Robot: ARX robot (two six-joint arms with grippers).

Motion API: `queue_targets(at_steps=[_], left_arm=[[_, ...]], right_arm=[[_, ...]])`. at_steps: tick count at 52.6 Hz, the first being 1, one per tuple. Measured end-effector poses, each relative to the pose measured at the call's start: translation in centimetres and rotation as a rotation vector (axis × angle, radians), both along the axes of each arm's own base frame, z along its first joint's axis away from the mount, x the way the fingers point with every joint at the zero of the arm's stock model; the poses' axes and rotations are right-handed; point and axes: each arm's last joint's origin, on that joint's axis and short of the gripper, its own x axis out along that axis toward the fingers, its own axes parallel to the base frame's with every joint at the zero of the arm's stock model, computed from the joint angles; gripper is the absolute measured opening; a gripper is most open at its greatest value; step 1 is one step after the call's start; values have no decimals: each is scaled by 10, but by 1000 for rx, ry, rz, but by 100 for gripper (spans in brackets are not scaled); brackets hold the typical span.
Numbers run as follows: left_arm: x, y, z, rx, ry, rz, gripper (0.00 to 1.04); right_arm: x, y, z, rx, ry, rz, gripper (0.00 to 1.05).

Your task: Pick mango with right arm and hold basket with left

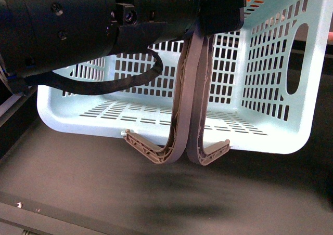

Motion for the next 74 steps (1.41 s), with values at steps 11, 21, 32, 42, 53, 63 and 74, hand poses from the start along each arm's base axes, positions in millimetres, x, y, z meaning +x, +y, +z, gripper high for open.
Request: queue_targets(at_steps=[11, 21, 32, 42, 53, 63, 74], left_arm=[[0, 0, 0, 0, 0, 1, 9], [0, 0, 0, 1, 0, 0, 9], [0, 0, 0, 0, 0, -1, 9], [0, 0, 0, 1, 0, -1, 9], [0, 0, 0, 1, 0, -1, 9], [0, 0, 0, 1, 0, -1, 9], [0, 0, 0, 1, 0, -2, 9]], right_arm=[[39, -40, -33, -105, 234, 9, 97], [53, -76, -75, -123, 469, 34, 97], [63, -113, -110, -161, 639, 69, 97], [70, -138, -138, -163, 775, 118, 97], [75, -161, -158, -201, 888, 125, 97], [76, -179, -174, -255, 984, 127, 97], [73, -192, -189, -326, 1118, 195, 97]])
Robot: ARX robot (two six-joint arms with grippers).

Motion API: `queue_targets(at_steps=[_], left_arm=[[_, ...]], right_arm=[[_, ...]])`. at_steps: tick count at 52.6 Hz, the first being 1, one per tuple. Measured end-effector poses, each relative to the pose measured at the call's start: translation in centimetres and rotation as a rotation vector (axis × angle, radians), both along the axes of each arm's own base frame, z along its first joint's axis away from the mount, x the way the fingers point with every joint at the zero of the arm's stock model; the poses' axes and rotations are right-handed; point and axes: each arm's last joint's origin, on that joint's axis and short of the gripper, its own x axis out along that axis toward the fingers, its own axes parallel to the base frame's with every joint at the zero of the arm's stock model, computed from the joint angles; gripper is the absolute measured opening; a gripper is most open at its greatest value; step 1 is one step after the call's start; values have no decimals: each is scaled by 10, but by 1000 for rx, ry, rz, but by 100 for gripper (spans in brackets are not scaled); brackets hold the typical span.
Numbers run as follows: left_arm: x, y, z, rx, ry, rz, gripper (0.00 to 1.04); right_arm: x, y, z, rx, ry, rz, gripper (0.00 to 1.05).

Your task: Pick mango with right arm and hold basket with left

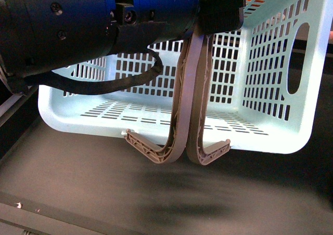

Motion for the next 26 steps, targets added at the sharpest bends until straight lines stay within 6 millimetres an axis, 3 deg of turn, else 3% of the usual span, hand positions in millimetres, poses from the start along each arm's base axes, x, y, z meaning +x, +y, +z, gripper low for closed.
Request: queue_targets(at_steps=[26], left_arm=[[0, 0, 0, 0, 0, 0, 9]], right_arm=[[20, -19, -23, -73, 185, 181, 97]])
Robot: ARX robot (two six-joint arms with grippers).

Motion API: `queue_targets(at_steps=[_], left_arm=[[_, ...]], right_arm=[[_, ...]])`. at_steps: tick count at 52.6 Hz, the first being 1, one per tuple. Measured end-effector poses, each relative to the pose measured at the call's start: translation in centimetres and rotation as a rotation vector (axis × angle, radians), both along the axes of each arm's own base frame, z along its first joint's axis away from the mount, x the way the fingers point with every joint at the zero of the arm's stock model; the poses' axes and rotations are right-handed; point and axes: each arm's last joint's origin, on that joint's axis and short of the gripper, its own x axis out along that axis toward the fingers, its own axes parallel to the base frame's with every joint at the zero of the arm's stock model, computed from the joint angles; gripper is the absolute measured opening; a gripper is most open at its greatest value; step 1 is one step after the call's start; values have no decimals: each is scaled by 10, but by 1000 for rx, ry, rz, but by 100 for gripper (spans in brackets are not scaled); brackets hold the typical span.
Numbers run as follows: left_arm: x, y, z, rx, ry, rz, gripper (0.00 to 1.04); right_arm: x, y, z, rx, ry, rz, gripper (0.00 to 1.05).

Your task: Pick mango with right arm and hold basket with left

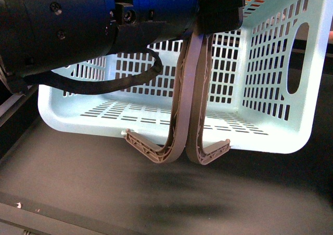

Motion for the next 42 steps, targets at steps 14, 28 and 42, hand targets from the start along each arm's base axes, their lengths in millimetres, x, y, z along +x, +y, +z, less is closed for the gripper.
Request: queue_targets(at_steps=[14, 28, 42], left_arm=[[0, 0, 0, 0, 0, 0, 9], [0, 0, 0, 0, 0, 0, 9], [0, 0, 0, 0, 0, 0, 9]], right_arm=[[10, -2, -21, 60, 40, 5, 97], [13, 9, -28, 172, 72, -6, 97], [20, 7, -30, 167, 24, -10, 97]])
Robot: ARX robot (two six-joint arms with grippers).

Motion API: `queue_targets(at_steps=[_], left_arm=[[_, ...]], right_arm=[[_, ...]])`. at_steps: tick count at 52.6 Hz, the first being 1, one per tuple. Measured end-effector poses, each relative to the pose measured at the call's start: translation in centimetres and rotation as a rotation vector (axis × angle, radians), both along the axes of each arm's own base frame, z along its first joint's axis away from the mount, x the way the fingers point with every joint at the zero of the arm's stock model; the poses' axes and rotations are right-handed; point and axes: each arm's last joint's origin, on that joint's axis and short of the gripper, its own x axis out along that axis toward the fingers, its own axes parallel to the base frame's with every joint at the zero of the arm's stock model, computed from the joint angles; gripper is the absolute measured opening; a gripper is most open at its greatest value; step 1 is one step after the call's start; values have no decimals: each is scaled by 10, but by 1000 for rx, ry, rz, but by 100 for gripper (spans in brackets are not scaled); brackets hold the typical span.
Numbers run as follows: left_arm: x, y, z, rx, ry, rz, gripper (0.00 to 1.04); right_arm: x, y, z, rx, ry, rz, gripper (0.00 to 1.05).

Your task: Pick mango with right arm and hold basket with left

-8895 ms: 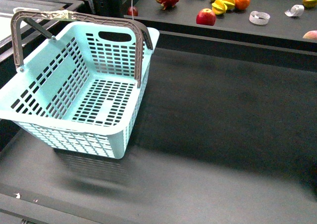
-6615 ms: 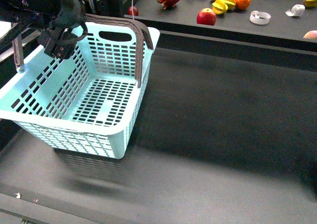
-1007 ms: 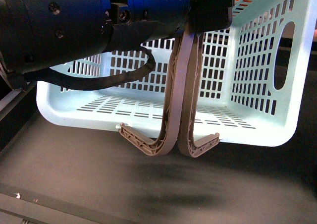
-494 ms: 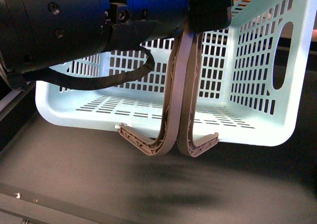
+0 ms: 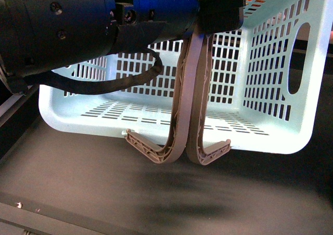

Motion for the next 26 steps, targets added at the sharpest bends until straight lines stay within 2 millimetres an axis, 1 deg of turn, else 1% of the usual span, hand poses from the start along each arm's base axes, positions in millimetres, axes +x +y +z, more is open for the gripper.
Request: queue_targets(at_steps=[13, 26], left_arm=[[0, 0, 0, 0, 0, 0, 9], [0, 0, 0, 0, 0, 0, 9]], right_arm=[[2, -12, 2, -31, -10, -8, 97], [1, -19, 1, -39, 21, -6, 97]])
